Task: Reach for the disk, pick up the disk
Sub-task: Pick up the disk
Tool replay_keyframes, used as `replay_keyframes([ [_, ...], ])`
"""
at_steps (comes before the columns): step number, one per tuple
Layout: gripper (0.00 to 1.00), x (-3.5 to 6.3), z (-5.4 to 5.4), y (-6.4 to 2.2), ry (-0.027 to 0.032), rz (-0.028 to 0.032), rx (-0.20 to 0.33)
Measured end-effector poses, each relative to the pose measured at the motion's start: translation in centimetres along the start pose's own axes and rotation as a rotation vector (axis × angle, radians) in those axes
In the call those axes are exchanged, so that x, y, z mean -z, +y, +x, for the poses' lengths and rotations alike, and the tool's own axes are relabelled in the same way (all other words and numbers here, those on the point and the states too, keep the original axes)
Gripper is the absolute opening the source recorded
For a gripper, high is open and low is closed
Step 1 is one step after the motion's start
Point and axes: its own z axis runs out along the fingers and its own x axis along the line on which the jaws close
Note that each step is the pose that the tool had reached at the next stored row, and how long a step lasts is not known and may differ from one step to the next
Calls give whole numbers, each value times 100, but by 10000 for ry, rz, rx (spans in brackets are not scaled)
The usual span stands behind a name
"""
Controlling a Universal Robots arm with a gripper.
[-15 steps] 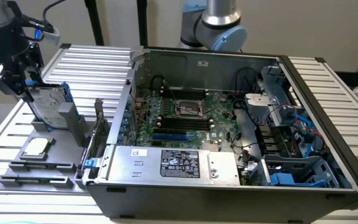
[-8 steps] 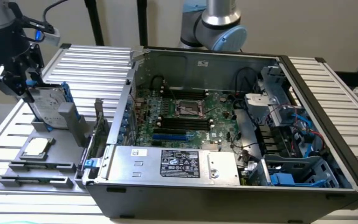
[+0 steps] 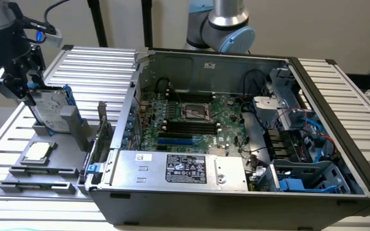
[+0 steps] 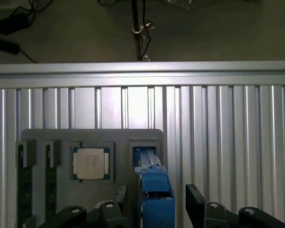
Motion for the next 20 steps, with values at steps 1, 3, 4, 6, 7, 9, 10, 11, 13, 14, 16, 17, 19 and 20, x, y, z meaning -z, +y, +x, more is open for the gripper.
replay_keyframes([
  [1,60,-1,0,1,0,3,0],
  [3,58,-2,0,5,0,5,0],
  [4,51,-2,0,7,0,6,0],
  [6,51,-4,0,10,-1,7,0],
  [7,44,-4,1,12,-1,7,0],
  [9,44,-5,3,14,0,7,0],
  [10,44,-5,4,16,0,11,0],
  [11,44,-5,4,16,0,14,-1],
  [13,44,-6,5,17,-1,18,-1],
  [14,44,-7,6,17,-1,20,0],
  [16,44,-8,6,18,6,19,0],
  [17,44,-9,7,18,16,19,1],
  [19,44,-11,6,18,63,23,-1],
  [20,44,-11,7,18,79,23,-1],
])
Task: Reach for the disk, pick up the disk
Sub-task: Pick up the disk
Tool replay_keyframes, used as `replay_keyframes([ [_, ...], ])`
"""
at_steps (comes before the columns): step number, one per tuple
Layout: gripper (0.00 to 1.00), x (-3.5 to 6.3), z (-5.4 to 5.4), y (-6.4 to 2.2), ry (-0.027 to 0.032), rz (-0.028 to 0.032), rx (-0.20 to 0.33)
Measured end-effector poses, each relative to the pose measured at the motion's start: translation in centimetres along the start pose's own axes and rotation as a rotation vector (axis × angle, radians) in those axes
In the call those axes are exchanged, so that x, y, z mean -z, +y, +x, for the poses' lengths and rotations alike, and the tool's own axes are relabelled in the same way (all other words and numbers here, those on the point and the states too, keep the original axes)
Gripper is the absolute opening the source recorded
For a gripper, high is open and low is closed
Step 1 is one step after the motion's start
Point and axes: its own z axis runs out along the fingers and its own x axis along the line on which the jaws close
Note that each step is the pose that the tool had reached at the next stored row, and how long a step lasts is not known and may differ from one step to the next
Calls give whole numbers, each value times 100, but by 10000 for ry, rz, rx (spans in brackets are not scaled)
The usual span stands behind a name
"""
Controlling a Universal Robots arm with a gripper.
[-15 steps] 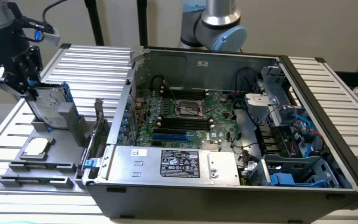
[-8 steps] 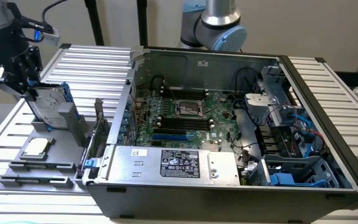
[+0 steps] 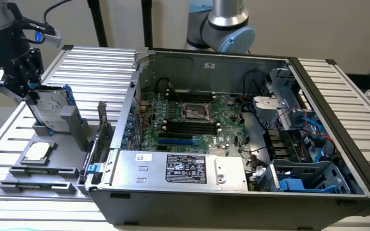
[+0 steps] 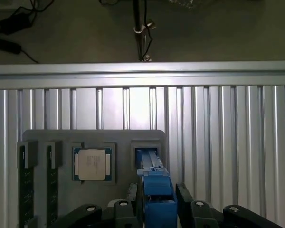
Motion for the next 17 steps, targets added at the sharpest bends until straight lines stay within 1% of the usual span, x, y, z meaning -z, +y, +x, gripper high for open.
replay_keyframes([
  [6,44,0,-1,0,47,1,0],
  [7,42,0,-1,0,57,2,-1],
  [8,42,0,0,-1,68,2,0],
  [9,36,0,0,0,71,1,0],
  [10,36,0,-1,0,74,2,-1],
  [11,33,0,-1,0,77,2,-1],
  [17,33,0,-1,0,80,3,-2],
])
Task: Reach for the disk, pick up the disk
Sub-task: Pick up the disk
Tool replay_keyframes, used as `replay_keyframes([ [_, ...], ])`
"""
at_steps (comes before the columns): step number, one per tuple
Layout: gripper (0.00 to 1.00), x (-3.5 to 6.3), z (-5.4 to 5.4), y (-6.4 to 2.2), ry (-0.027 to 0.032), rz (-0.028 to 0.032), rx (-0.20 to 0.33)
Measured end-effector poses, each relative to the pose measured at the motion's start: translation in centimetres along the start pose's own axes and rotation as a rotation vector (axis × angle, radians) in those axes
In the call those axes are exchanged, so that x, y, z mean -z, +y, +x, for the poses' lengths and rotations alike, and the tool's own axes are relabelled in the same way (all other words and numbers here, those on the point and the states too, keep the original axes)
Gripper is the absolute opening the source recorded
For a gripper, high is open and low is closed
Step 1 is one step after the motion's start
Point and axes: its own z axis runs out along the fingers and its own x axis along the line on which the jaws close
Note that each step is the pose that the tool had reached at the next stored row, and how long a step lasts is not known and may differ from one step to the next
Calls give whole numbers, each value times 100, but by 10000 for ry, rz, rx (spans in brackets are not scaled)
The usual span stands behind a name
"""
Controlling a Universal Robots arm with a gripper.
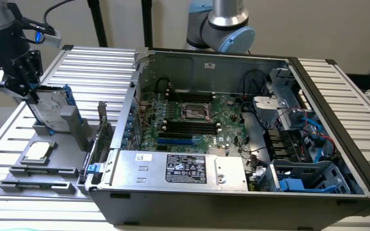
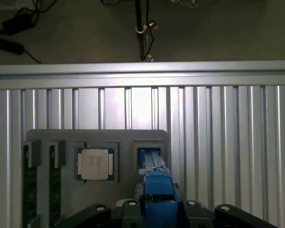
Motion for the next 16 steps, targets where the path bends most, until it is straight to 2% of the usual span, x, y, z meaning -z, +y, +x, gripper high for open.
replay_keyframes([
  [16,33,0,0,0,1,-1,1],
])
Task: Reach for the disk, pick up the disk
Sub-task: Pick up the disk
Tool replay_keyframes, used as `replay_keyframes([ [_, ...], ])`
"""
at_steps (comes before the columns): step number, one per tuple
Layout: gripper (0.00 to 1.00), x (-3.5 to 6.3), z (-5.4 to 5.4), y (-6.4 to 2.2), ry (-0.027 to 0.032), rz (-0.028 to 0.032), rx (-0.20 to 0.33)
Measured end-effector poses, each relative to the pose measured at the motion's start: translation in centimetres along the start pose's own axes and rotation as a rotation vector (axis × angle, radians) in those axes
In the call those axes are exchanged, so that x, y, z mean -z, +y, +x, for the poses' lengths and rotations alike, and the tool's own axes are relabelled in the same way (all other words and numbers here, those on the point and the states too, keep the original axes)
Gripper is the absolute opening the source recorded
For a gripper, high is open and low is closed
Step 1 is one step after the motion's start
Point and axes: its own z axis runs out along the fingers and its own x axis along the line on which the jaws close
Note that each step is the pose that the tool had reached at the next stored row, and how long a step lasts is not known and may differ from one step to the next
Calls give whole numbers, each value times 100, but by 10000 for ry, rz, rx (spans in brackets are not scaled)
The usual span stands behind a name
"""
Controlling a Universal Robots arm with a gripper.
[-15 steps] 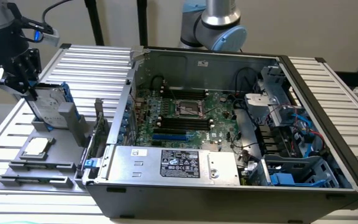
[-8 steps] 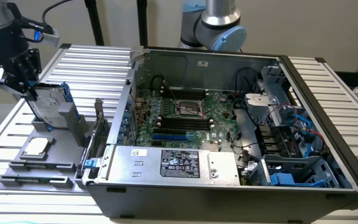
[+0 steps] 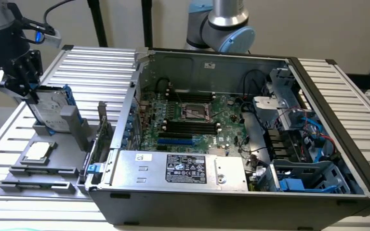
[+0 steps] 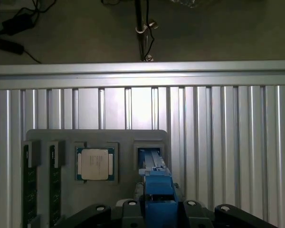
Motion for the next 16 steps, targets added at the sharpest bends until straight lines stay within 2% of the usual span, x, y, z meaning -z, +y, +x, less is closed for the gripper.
replay_keyframes([
  [4,33,5,0,1,-2,4,0],
  [9,33,61,0,1,-1,1,0],
  [12,33,125,1,-1,-1,1,0],
  [16,33,272,2,-12,-1,2,0],
])
